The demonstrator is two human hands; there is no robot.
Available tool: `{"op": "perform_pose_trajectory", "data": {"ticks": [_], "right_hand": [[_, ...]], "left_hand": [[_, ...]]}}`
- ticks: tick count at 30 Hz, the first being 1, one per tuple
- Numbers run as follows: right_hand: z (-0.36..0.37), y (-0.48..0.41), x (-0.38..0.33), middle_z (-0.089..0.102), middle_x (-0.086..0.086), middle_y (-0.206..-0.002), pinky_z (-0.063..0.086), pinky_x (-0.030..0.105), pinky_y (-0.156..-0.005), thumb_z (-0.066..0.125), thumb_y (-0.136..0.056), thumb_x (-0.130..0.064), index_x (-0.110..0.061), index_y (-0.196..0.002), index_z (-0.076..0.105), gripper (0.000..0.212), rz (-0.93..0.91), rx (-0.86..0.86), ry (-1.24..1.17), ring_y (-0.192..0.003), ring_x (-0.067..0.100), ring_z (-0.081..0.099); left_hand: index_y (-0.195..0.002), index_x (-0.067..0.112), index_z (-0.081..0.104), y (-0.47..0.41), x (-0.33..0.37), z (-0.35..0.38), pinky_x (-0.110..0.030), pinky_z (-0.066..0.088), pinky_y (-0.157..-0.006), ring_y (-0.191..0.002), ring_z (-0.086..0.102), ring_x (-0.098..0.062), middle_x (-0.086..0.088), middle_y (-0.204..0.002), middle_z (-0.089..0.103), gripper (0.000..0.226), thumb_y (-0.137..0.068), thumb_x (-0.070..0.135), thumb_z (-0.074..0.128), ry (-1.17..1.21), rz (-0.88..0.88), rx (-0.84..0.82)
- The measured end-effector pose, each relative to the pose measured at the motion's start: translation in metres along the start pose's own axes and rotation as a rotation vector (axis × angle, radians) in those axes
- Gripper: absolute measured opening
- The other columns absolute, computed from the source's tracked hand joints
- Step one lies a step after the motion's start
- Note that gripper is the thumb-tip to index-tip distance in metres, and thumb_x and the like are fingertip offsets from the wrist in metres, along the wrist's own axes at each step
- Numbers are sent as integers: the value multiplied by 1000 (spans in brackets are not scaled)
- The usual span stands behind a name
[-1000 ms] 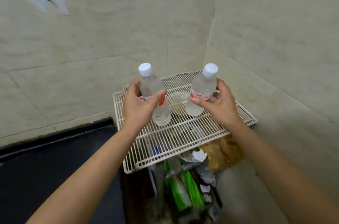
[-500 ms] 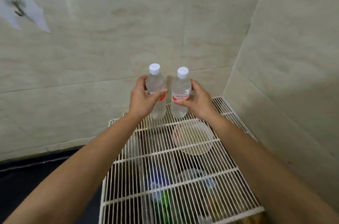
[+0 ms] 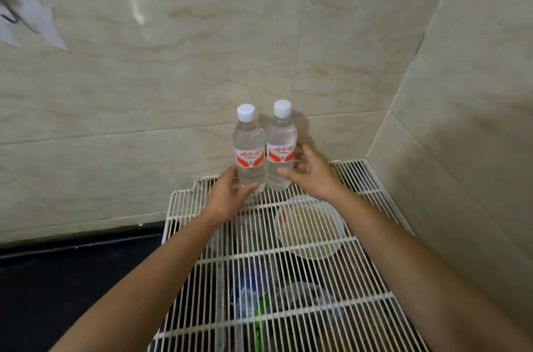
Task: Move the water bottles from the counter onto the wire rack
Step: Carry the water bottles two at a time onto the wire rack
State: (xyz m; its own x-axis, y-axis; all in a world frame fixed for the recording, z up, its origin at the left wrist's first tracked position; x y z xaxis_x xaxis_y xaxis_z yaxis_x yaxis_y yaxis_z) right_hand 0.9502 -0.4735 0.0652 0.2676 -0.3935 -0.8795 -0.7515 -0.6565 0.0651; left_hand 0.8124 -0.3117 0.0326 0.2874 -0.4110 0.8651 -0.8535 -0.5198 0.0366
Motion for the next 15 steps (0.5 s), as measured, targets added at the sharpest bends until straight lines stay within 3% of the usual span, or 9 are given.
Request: {"op": "perform_pose_trajectory", "data": {"ticks": [5, 10, 15], "right_hand": [[10, 0, 22, 56, -5, -141, 52, 32, -94, 87, -75, -34, -27, -151, 38, 90, 43, -14, 64, -115, 13, 60], [33, 3, 34, 53, -3, -144, 54, 37, -102, 77, -85, -31, -24, -147, 46, 70, -19, 113, 128, -118, 10, 58], [42, 8, 34, 60, -5, -142, 50, 45, -107, 70, -93, -28, -33, -155, 31, 74, -2, 116, 110, -125, 15, 61]], "left_hand": [[-125, 32, 58, 6, -19, 14, -41, 59, -93, -100, 67, -2, 16, -111, 68, 30, -96, 39, 62, 18, -12, 65], [-133, 38, 51, -1, -33, 23, -43, 58, -90, -103, 66, -9, 11, -119, 67, 46, -95, 63, 49, -134, 48, 145], [-139, 39, 46, -5, -37, 24, -45, 59, -89, -107, 66, -12, 10, -123, 67, 61, -92, 77, 38, -175, 85, 171]]}}
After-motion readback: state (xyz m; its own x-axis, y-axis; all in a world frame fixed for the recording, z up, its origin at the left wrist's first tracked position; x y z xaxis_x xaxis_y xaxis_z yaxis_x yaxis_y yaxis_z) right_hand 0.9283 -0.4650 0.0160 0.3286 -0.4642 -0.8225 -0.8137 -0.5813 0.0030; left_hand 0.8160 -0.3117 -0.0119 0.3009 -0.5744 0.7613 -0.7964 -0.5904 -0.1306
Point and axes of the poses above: each hand's wrist, its own y-axis away from the middle knuckle, its own z-axis out of the palm, x = y × z, the point moved 2 cm from there along -y, towards the middle knuckle
